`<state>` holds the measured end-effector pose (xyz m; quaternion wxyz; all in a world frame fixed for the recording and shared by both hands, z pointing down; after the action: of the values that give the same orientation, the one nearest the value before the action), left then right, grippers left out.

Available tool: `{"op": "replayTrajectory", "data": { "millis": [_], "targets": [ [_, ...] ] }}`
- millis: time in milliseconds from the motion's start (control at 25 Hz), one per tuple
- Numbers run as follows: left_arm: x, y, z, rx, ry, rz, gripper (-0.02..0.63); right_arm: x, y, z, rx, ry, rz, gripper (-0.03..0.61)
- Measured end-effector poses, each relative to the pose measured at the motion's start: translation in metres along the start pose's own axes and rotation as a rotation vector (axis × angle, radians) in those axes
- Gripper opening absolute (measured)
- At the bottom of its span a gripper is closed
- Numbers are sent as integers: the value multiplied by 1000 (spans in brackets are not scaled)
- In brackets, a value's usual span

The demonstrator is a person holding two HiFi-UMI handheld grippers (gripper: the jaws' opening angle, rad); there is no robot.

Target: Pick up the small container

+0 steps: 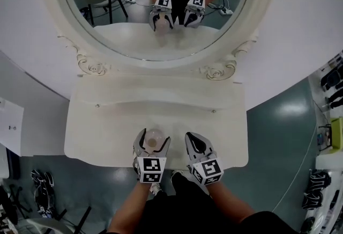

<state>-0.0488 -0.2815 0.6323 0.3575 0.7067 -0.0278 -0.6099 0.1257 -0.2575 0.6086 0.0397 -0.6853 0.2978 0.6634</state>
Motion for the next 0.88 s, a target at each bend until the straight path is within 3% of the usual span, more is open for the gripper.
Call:
{"op": "replayTrajectory", "data": {
  "millis": [320, 560, 880],
  "targets": [
    [51, -53, 10, 0, 46, -140, 402, 41, -12, 19, 4, -38, -71, 6],
    [68, -81, 20, 12, 44, -202, 402, 67, -20, 35, 40, -103, -114, 6],
    [82, -103, 27, 15, 60, -267, 402, 93, -29, 45, 17, -145, -176, 6]
  ]
}}
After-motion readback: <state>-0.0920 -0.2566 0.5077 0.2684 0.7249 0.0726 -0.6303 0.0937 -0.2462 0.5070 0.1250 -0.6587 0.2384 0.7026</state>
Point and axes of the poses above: the fingertips, and each gripper's own axes: y forward along the fingers, z to its left, x out of its top, the point moved 8 cm from there along -y, backward along the fingers, and after that the axes turned 3 degrees about z, right-handed, at the moved point
